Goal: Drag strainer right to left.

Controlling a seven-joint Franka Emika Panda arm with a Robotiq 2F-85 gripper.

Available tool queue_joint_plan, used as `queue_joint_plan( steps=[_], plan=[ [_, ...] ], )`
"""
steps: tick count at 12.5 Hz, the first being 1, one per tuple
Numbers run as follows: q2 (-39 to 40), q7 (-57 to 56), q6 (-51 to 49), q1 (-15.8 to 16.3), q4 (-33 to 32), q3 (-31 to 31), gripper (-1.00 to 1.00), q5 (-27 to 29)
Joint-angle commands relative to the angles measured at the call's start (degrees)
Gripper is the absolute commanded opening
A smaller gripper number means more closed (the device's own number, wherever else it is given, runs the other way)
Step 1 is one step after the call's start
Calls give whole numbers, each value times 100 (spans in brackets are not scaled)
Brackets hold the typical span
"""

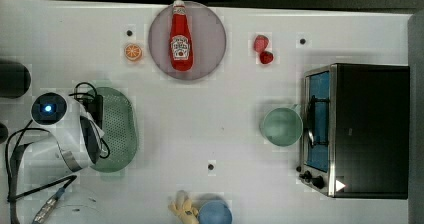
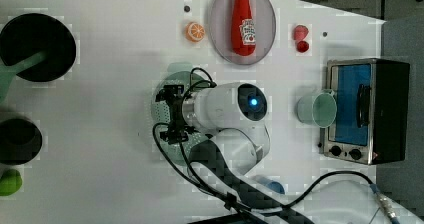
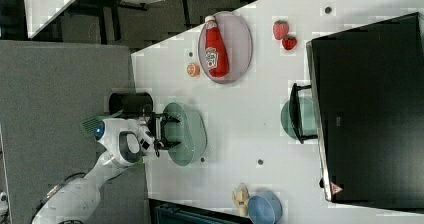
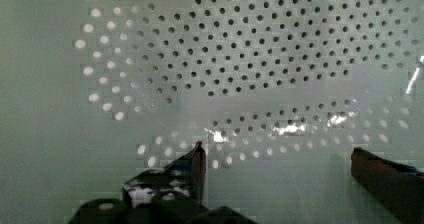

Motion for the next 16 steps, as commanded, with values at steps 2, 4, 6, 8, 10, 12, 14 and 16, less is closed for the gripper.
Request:
queue_joint_plan(
  steps=[2, 4, 6, 8, 10, 12, 14, 16],
  plan=[
    [161, 270, -73, 374, 481, 17, 100, 154],
    [191, 521, -37, 457, 522, 24, 100, 190],
    [216, 751, 203, 549, 598, 25, 100, 190],
    [155, 595, 167, 572, 591, -20, 100, 74],
    [-202, -71, -358, 567, 572, -204, 100, -208],
    [-820, -1110, -1279, 553, 578, -554, 100, -465],
    [-1642, -2105, -2177, 526, 584, -1146, 100, -707],
    [-2543, -3079, -2957, 481, 594, -1832, 100, -804]
  ],
)
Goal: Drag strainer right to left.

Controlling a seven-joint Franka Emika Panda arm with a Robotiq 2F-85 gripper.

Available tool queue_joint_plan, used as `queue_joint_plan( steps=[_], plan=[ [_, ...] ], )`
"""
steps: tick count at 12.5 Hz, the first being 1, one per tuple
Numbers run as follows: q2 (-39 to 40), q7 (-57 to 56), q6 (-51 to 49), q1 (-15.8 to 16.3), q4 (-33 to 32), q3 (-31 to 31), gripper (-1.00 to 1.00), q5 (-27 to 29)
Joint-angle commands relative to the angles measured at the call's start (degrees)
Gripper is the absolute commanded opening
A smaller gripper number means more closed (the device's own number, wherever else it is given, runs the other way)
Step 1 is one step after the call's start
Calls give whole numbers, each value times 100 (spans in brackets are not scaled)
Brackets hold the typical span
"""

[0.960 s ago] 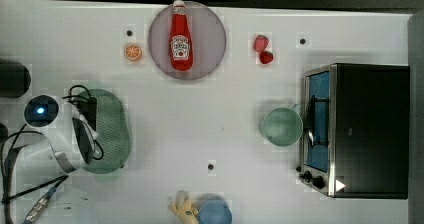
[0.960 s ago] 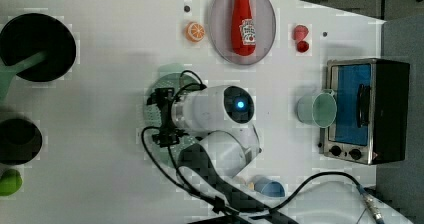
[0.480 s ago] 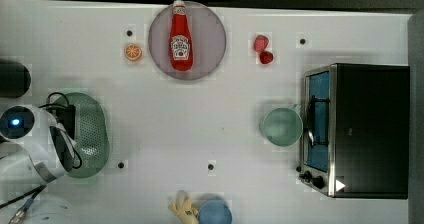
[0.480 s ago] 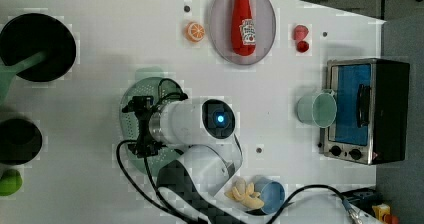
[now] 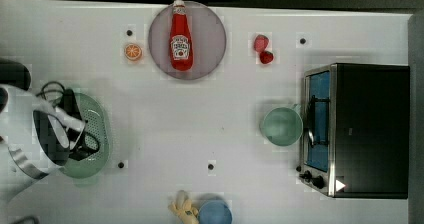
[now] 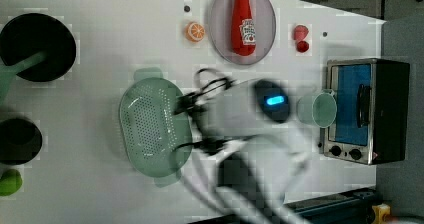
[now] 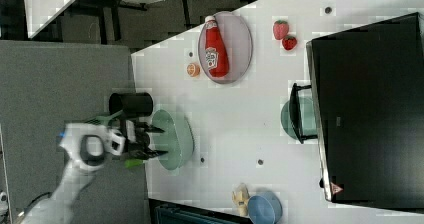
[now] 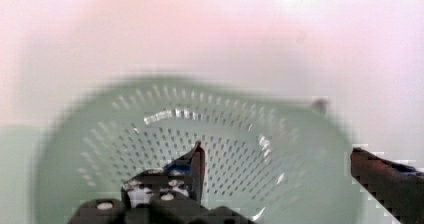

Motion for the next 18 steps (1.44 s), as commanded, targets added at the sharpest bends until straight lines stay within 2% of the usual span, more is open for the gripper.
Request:
queue_joint_plan(
  steps=[1, 2, 5, 7, 11, 18],
  plan=[
    [-1662, -2153, -679, -476, 294, -1136, 100, -111],
    [-2062, -2720, -1018, -511, 298, -1491, 100, -306],
    [-3045, -4444, -1649, -629, 305, -2476, 100, -1387],
    [-3435, -4990, -1912, -658, 296, -2984, 100, -1706],
    [-3580, -5045, -2191, -662, 269, -3398, 100, -1706],
    [-3478, -5045, -2190, -662, 269, -3439, 100, -1705]
  ],
)
